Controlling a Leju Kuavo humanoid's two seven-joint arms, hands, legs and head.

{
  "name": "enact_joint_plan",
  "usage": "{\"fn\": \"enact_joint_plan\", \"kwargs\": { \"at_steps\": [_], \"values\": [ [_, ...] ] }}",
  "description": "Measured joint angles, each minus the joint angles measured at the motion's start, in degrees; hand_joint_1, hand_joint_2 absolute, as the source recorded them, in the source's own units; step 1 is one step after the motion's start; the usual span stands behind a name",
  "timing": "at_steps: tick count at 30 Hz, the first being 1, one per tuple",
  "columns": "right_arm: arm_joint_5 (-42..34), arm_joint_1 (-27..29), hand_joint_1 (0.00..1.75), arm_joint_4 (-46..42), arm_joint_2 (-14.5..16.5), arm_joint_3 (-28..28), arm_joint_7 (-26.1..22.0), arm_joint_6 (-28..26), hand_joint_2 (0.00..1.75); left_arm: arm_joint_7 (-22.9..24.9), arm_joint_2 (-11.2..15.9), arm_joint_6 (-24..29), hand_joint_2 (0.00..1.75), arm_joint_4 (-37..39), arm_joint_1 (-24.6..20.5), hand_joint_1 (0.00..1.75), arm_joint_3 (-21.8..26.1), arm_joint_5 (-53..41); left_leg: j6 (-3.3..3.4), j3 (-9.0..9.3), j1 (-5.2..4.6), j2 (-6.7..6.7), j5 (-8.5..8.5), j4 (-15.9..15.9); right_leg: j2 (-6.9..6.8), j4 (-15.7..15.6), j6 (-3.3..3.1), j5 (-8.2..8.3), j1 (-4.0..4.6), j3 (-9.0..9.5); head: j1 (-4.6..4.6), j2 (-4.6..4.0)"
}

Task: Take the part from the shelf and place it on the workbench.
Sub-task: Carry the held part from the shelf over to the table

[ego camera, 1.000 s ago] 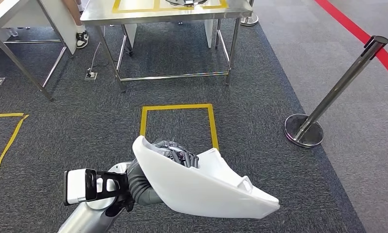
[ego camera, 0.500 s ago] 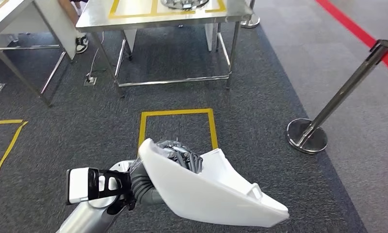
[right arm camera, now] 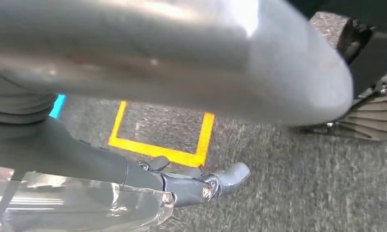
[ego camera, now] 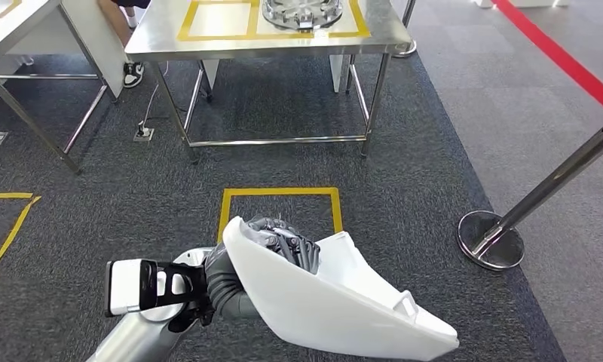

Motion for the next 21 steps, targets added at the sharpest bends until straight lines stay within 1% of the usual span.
{"fn": "enact_joint_plan", "kwargs": {
  "at_steps": [1,2,3,4,5,6,7,8,9,10,11,12,14,15,16,17,19,20,21],
  "values": [
    [0.09,-0.07,0.0,0.02,0.02,0.0,-0.08,-0.01,0.0,0.08,0.06,0.13,1.75,-0.07,-0.03,1.75,-0.03,0.02,-0.39,0.81,-0.05,-0.05,-0.5,0.0,-0.11,-0.32,-0.63,1.38,0.13,0.42,-0.03,0.0],
    [0.18,-0.23,0.0,0.02,0.01,0.01,-0.18,-0.02,0.0,0.13,0.11,0.31,1.75,-0.21,-0.13,1.75,-0.03,0.03,-0.72,0.82,-0.04,-0.09,-0.32,0.49,-0.06,-0.19,-1.25,0.96,0.23,0.92,-0.13,0.01],
    [0.27,-0.4,0.0,0.02,0.02,0.01,-0.29,-0.02,0.0,0.15,0.14,0.45,1.75,-0.37,-0.24,1.75,-0.04,0.04,-0.97,0.05,0.01,0.02,0.63,2.29,0.07,-0.3,-1.66,0.48,0.2,1.38,-0.24,0.01],
    [0.32,-0.55,0.0,0.02,0.01,0.02,-0.37,-0.02,0.0,0.1,0.18,0.57,1.75,-0.5,-0.31,1.75,-0.04,0.07,-1.19,-1.79,0.05,0.19,2.07,5.5,0.13,-0.48,-2.03,-0.09,0.08,1.96,-0.28,0.01],
    [0.36,-0.66,0.0,0.02,-0.02,0.02,-0.42,-0.02,0.0,0.07,0.26,0.66,1.75,-0.57,-0.32,1.75,-0.03,0.07,-1.41,-4.65,0.1,0.35,3.14,9.56,0.2,-0.68,-2.32,-0.72,-0.04,2.71,-0.36,0.01],
    [0.38,-0.7,0.0,0.02,-0.05,0.02,-0.43,-0.02,0.0,0.03,0.37,0.69,1.75,-0.57,-0.25,1.75,-0.03,0.07,-1.63,-7.79,0.15,0.52,3.24,13.51,0.24,-0.89,-2.54,-1.45,-0.13,3.57,-0.43,0.0],
    [0.37,-0.67,0.0,0.02,-0.09,0.02,-0.43,-0.02,0.0,-0.06,0.51,0.7,1.75,-0.52,-0.13,1.75,-0.03,0.07,-1.83,-10.7,0.18,0.59,2.04,16.47,0.25,-1.01,-2.69,-2.24,-0.17,4.52,-0.49,0.0],
    [0.36,-0.63,0.0,0.02,-0.11,0.02,-0.42,-0.02,0.0,-0.18,0.66,0.72,1.75,-0.48,0.03,1.75,-0.03,0.05,-1.96,-13.14,0.22,0.61,-0.19,18.14,0.32,-1.08,-2.77,-3.08,-0.18,5.53,-0.47,-0.01],
    [0.35,-0.56,0.0,0.02,-0.11,0.01,-0.41,-0.02,0.0,-0.34,0.79,0.74,1.75,-0.42,0.22,1.75,-0.04,0.02,-2.02,-14.98,0.23,0.61,-2.56,18.5,0.43,-1.1,-2.77,-3.95,-0.18,6.62,-0.48,-0.01],
    [0.35,-0.49,0.0,0.02,-0.09,0.01,-0.41,-0.02,0.0,-0.55,0.91,0.78,1.75,-0.38,0.41,1.75,-0.04,-0.03,-1.99,-16.24,0.22,0.61,-4.15,17.68,0.56,-1.1,-2.74,-4.85,-0.18,7.8,-0.48,0.0],
    [0.36,-0.44,0.0,0.02,-0.06,0.01,-0.43,-0.02,0.0,-0.76,1.02,0.84,1.75,-0.34,0.6,1.75,-0.04,-0.16,-1.89,-16.94,0.2,0.61,-4.3,15.78,0.67,-1.11,-2.68,-5.78,-0.16,9.03,-0.47,0.0],
    [0.38,-0.4,0.0,0.02,-0.02,0.01,-0.48,-0.02,0.0,-0.97,1.13,0.93,1.75,-0.3,0.76,1.75,-0.03,-0.32,-1.66,-17.22,0.16,0.58,-2.3,12.88,0.79,-1.08,-2.57,-6.76,-0.14,10.34,-0.49,0.01],
    [0.44,-0.4,0.0,0.03,0.09,0.02,-0.63,-0.02,0.0,-1.3,1.36,1.15,1.75,-0.11,1.17,1.75,0.02,-0.65,-0.97,-17.09,-0.05,0.56,6.24,7.03,1.04,-1.05,-2.13,-8.62,0.03,12.46,-0.43,0.0],
    [0.46,-0.47,0.0,0.03,0.12,0.02,-0.69,-0.02,0.0,-1.41,1.48,1.26,1.75,-0.02,1.4,1.75,0.07,-0.79,-0.7,-16.8,-0.18,0.59,9.79,5.43,1.18,-1.08,-1.77,-9.47,0.11,13.17,-0.37,0.0],
    [0.49,-0.57,0.0,0.04,0.13,0.02,-0.72,-0.02,0.0,-1.51,1.58,1.33,1.75,0.06,1.59,1.75,0.11,-0.9,-0.49,-16.54,-0.32,0.6,11.75,4.92,1.27,-1.26,-1.37,-10.14,0.16,13.64,-0.31,-0.01],
    [0.51,-0.72,0.0,0.04,0.11,0.02,-0.73,-0.02,0.0,-1.65,1.62,1.37,1.75,0.04,1.67,1.75,0.17,-0.98,-0.31,-16.21,-0.42,0.58,11.72,5.0,1.31,-1.59,-0.96,-10.68,0.18,14.12,-0.3,-0.01],
    [0.54,-1.01,0.0,0.03,0.04,0.04,-0.74,-0.02,0.0,-1.8,1.52,1.39,1.75,-0.13,1.6,1.75,0.29,-1.05,0.18,-15.26,-0.19,0.45,11.07,4.63,1.15,-1.88,-0.3,-11.47,0.08,14.91,-0.23,-0.01],
    [0.55,-1.15,0.0,0.03,0.05,0.06,-0.75,-0.01,0.0,-1.85,1.43,1.39,1.75,-0.2,1.53,1.75,0.35,-1.03,0.54,-14.66,-0.06,0.44,10.71,4.25,1.05,-0.62,-0.09,-12.05,0.08,14.47,-0.16,-0.01],
    [0.56,-1.23,0.0,0.03,0.05,0.08,-0.75,0.0,0.0,-1.85,1.36,1.39,1.75,-0.24,1.51,1.75,0.39,-1.04,0.86,-14.04,0.06,0.45,10.28,3.94,0.97,2.13,0.06,-12.96,0.1,12.97,-0.08,-0.01]
  ]
}}
